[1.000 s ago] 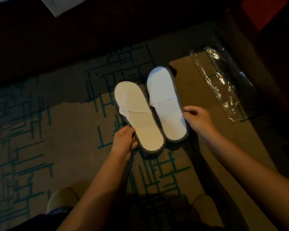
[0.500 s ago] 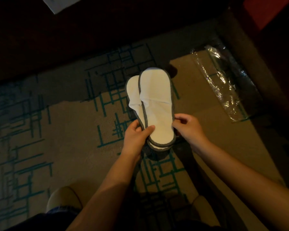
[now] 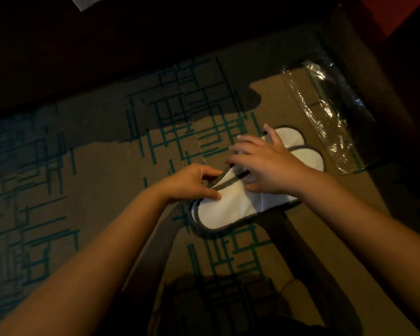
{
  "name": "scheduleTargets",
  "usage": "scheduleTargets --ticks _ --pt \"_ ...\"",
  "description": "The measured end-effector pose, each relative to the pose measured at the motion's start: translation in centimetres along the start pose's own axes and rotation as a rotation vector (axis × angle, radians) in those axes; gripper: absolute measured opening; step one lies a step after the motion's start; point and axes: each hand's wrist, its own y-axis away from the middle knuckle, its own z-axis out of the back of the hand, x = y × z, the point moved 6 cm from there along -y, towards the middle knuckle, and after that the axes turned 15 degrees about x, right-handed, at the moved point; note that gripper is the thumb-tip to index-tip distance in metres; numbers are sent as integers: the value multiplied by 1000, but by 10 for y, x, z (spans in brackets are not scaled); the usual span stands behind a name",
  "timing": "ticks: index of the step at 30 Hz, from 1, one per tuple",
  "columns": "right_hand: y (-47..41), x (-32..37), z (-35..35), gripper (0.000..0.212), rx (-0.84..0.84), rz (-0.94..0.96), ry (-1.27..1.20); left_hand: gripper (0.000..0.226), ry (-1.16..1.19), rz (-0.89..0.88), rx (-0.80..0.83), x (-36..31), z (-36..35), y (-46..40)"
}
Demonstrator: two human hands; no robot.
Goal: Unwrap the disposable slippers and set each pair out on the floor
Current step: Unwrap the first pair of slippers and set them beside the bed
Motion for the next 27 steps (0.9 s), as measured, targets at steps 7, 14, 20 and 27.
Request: scheduleTargets --ticks 7,14,20,27 --pt "-12 -13 -18 25 365 16 -409 41 -151 61 231 -12 9 -6" --pt "5 -52 -33 23 148 -150 -1079 35 221 62 -929 5 87 63" --pt "11 -67 -46 19 -181 -418 -1631 37 635 205 -412 40 -21 19" --pt "15 -68 -51 13 -234 -492 -1746 27 847 68 -419 48 -41 0"
